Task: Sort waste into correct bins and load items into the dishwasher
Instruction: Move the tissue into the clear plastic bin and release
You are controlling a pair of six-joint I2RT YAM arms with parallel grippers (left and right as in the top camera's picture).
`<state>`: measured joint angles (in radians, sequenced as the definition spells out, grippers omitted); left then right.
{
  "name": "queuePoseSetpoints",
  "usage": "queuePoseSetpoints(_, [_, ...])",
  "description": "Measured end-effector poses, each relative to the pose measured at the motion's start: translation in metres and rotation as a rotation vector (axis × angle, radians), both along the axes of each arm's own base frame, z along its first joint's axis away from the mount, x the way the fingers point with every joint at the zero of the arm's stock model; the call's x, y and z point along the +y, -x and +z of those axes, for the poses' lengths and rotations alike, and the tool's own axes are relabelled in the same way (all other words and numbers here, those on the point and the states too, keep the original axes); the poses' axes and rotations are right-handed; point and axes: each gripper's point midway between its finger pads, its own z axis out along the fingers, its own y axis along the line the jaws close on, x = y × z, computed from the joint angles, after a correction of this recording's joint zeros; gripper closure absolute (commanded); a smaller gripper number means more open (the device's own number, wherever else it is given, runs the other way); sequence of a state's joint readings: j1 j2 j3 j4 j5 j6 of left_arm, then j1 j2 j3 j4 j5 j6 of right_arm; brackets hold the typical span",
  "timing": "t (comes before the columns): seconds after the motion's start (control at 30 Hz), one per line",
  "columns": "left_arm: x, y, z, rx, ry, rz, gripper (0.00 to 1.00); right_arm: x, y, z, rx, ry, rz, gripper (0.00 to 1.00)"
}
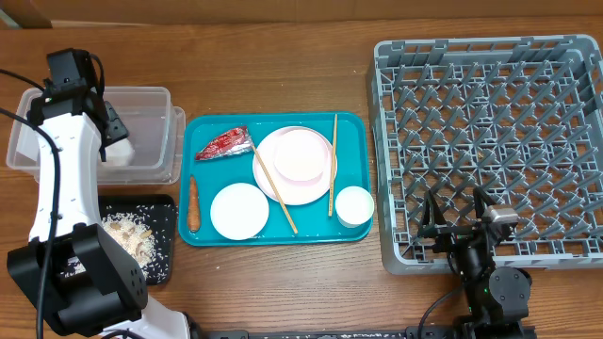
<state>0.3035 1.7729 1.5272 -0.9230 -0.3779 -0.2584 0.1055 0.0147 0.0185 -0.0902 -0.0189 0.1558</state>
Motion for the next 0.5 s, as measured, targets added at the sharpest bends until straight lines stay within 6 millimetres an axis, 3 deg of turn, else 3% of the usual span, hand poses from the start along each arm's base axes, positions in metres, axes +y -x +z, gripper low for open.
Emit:
queuePoseSetpoints(0.13, [-0.005, -0.002, 0.000, 0.016, -0.006, -0.039, 0.17, 0.000, 0.000, 0.000, 0.000, 0.000, 0.000, 0.00])
queuePoseSetpoints(0.27, [-0.033, -0.012, 0.004, 0.045, -0.015, -0.149, 0.21, 0.000, 0.000, 0.000, 0.000, -0.001, 0.000, 0.00])
queuePoseSetpoints(0.5, [-0.141, -0.042, 0.027, 0.045, -0.063, -0.582, 0.15, 0.000, 0.000, 0.000, 0.000, 0.000, 0.000, 0.00])
